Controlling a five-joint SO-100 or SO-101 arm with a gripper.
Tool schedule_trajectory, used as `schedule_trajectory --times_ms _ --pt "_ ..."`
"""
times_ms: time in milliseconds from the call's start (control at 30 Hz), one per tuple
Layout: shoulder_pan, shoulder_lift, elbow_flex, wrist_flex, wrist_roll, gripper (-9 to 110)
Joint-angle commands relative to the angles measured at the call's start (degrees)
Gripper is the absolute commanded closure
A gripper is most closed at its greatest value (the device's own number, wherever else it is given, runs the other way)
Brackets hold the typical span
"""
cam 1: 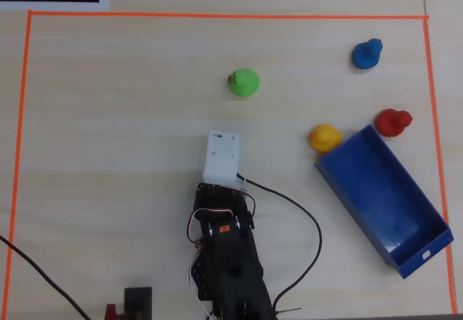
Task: Grasp blue duck and put it into box.
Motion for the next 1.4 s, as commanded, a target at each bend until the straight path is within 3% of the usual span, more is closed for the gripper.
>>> schedule_trajectory --times_ms 0,1033,1200,1367 --pt "-0.26 -0.88 -0.18 1.05 -0.09 98" --pt "-1.67 -0.88 -0.18 1.05 -0.09 98" --pt "0.44 -0.88 -0.18 1.05 -3.78 92" --pt "-0.18 -0.88 -0.18 1.23 -4.04 96"
